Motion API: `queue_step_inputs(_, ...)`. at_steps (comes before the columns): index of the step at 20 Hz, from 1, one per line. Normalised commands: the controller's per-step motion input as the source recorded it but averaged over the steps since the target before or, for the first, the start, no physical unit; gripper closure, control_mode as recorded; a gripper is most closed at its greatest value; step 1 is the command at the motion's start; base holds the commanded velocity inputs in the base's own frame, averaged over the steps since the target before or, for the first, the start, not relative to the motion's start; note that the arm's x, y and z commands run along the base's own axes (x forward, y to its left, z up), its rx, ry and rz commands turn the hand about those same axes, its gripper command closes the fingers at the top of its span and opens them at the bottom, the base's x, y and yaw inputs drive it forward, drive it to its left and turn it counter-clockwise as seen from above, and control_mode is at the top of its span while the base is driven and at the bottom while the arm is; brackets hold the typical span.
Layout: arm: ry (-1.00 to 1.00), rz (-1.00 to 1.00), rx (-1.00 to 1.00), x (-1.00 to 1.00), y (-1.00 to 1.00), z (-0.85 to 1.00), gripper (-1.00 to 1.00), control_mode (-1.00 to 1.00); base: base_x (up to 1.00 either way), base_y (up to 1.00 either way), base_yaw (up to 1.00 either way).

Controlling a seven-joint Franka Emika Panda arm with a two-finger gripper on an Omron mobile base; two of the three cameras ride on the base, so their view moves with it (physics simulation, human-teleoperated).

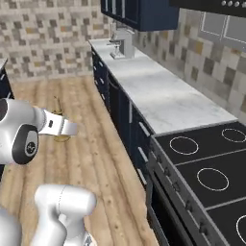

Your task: Pick the candle and candle from the dining table and place them in the open cabinet. Close the cabinet after placing the objects.

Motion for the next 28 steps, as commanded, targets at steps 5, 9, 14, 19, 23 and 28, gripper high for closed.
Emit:
queue_step_inputs(5, 0.00, 0.00, 0.00, 0.00, 0.00, 0.00, 1.00, 1.00, 0.00, 0.00, -0.75)
queue_step_inputs(9, 0.00, 0.00, 0.00, 0.00, 0.00, 0.00, 1.00, 1.00, 0.00, 0.00, -0.73)
queue_step_inputs(14, 0.00, 0.00, 0.00, 0.00, 0.00, 0.00, 1.00, 1.00, 0.00, 0.00, -0.69)
queue_step_inputs(19, 0.00, 0.00, 0.00, 0.00, 0.00, 0.00, 1.00, 1.00, 0.00, 0.00, -0.65)
queue_step_inputs(23, 0.00, 0.00, 0.00, 0.00, 0.00, 0.00, 1.00, 1.00, 0.03, -0.01, -0.59)
queue_step_inputs(28, 0.00, 0.00, 0.00, 0.00, 0.00, 0.00, 1.00, 1.00, 0.01, -0.05, -0.57)
